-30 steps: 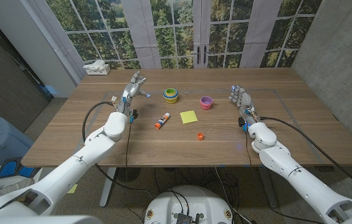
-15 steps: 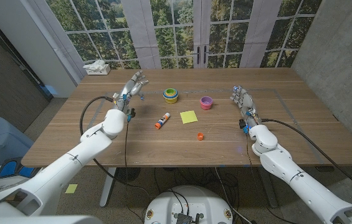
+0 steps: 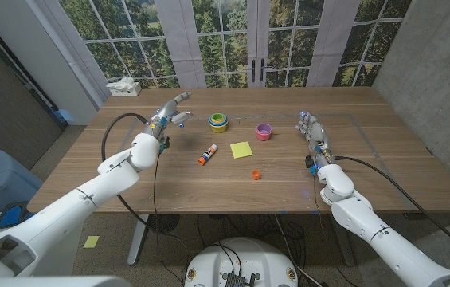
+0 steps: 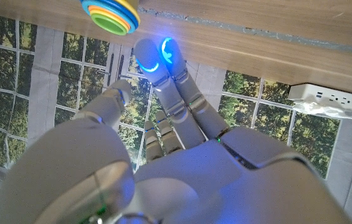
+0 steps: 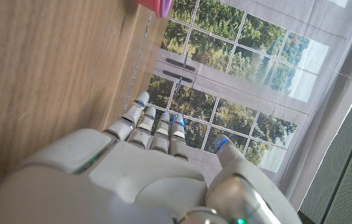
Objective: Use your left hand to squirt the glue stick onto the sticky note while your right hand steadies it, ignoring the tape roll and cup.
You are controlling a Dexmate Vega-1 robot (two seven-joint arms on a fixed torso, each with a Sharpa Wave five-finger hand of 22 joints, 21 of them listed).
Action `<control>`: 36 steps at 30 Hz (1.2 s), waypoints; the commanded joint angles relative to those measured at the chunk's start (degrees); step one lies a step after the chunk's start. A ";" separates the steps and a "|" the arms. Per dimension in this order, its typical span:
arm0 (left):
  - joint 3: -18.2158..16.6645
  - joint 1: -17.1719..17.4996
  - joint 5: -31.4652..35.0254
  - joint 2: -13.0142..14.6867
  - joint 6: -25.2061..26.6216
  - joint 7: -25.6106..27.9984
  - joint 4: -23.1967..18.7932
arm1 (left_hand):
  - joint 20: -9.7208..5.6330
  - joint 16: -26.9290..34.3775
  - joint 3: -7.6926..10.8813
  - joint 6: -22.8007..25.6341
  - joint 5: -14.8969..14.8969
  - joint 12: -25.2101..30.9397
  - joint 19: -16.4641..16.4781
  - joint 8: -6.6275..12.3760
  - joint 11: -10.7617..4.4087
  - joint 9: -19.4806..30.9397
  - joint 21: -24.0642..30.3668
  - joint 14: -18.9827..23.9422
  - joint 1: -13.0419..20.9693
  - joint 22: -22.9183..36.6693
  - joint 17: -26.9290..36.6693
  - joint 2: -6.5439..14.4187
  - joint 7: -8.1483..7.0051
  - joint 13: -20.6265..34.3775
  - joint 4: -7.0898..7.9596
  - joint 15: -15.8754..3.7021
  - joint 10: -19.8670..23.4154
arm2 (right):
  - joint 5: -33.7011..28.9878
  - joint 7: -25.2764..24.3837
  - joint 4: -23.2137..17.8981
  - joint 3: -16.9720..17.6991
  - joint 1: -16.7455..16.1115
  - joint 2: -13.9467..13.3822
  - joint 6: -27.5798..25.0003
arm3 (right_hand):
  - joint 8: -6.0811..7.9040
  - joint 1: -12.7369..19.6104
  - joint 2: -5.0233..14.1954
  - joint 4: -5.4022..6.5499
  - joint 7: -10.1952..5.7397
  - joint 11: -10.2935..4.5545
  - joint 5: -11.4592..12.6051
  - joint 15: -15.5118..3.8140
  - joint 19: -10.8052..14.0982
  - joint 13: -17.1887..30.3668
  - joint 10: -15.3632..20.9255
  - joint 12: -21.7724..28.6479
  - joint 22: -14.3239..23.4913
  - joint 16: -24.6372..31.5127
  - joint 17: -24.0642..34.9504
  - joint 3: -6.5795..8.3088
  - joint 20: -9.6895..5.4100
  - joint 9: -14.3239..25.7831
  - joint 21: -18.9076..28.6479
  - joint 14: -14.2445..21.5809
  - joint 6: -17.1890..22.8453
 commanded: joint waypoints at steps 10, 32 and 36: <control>4.04 -3.22 14.41 9.00 5.20 -10.14 -8.87 | -4.82 2.69 -9.93 3.66 -0.09 0.23 -3.71 0.27 -1.20 0.35 4.17 -3.25 14.63 0.41 -2.26 -3.52 -1.28 0.38 1.09 -0.03 0.59 | -3.52 -4.92 -3.01 0.55 -4.05 1.36 2.85 | -0.14 -0.39 1.06 -0.11 -0.01 -0.09 -0.16 -2.14 0.84 0.20 0.59 0.36 0.28 0.24 -0.02 -0.26 -1.91 0.10 -0.46 0.65 -0.11; 5.47 -8.84 20.88 12.15 -4.83 -25.41 -9.13 | -4.42 13.72 -31.17 10.99 0.75 0.43 -11.12 0.41 -1.78 0.60 24.89 -7.24 22.76 -5.67 -8.68 0.47 -1.19 0.53 3.17 -0.04 6.44 | -6.79 -9.08 -5.20 1.33 -7.78 3.13 5.11 | -0.19 -0.73 0.08 -0.46 0.35 0.16 -0.25 -1.64 1.56 0.20 0.93 0.41 0.29 0.14 -0.35 -0.66 -1.43 0.10 -1.00 1.28 -0.21; 5.85 -10.06 22.19 12.20 -6.95 -27.79 -8.74 | -4.37 14.04 -31.35 12.34 0.86 0.50 -11.85 0.77 -1.91 0.62 24.76 -7.50 22.74 -6.56 -8.63 0.51 -1.09 0.54 3.16 -0.03 7.06 | -7.47 -9.98 -5.20 1.41 -8.22 3.80 5.65 | -0.18 -0.82 -0.05 -0.49 0.36 0.18 -0.27 -1.60 1.63 0.21 0.99 0.42 0.30 0.13 -0.38 -0.75 -1.40 0.10 -1.10 1.37 -0.18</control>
